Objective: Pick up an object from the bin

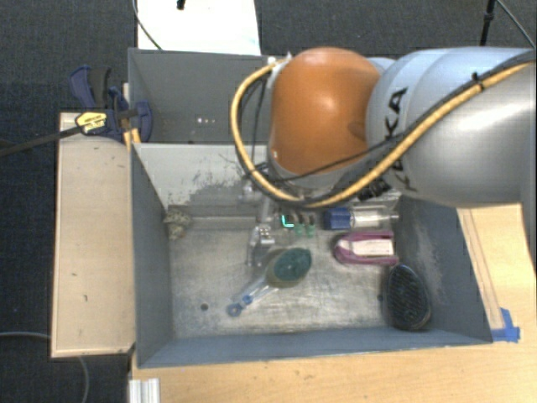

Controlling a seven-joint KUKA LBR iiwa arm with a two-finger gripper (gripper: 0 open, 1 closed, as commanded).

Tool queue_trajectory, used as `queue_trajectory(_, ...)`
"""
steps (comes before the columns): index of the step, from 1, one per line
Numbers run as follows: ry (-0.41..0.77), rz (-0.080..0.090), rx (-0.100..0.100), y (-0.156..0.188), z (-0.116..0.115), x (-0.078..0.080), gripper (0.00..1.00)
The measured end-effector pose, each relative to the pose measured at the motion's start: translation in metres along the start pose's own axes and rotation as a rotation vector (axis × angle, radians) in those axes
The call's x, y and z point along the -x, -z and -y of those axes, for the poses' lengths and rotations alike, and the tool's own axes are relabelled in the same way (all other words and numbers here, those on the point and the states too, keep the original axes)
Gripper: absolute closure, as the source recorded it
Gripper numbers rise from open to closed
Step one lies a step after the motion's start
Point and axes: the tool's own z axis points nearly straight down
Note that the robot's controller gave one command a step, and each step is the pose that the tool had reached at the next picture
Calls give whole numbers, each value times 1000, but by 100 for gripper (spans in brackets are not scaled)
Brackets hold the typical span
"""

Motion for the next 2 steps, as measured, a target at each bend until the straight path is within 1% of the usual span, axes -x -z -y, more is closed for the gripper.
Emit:
queue_trajectory(1, 151, -1, -3, -100, 77, -26, 0)
queue_trajectory(2, 86, 8, 2, -165, 97, 1, 0)
